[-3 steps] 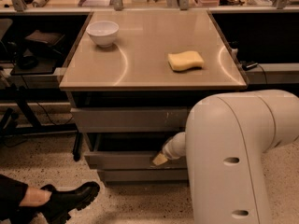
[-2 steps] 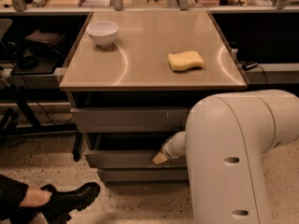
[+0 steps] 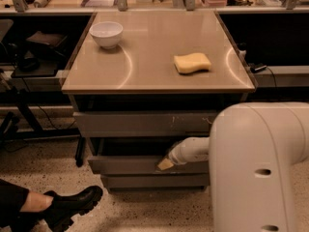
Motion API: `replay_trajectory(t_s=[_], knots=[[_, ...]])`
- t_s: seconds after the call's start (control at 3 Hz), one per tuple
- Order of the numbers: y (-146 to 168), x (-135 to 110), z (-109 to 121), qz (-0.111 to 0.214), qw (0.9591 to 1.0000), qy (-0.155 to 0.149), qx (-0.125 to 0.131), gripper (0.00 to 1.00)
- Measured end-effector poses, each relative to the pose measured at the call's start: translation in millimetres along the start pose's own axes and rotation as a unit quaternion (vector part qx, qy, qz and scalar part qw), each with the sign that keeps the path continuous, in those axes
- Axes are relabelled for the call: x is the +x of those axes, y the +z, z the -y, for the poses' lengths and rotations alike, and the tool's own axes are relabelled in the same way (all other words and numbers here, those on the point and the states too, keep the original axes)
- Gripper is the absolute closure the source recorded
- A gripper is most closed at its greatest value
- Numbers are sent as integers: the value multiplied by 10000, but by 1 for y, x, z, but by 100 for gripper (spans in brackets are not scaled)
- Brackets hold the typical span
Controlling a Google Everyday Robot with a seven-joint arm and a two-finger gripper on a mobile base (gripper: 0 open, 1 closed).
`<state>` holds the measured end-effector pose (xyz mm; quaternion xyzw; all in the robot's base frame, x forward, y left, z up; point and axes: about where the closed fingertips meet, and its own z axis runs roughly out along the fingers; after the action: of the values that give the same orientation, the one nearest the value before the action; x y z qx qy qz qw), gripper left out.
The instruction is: Open middle drawer
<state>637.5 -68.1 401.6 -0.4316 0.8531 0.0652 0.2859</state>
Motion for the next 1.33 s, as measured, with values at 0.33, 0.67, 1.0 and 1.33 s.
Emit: replay_trajectory(t_s=[0.33, 0.67, 1.0, 1.33], knots=[[-6, 4, -6, 95, 9999, -73, -74, 100], [-6, 4, -6, 95, 9999, -73, -74, 100], [-6, 7, -8, 182, 9998, -65, 11, 100], [-25, 25, -32, 241, 9978, -558, 266, 100]])
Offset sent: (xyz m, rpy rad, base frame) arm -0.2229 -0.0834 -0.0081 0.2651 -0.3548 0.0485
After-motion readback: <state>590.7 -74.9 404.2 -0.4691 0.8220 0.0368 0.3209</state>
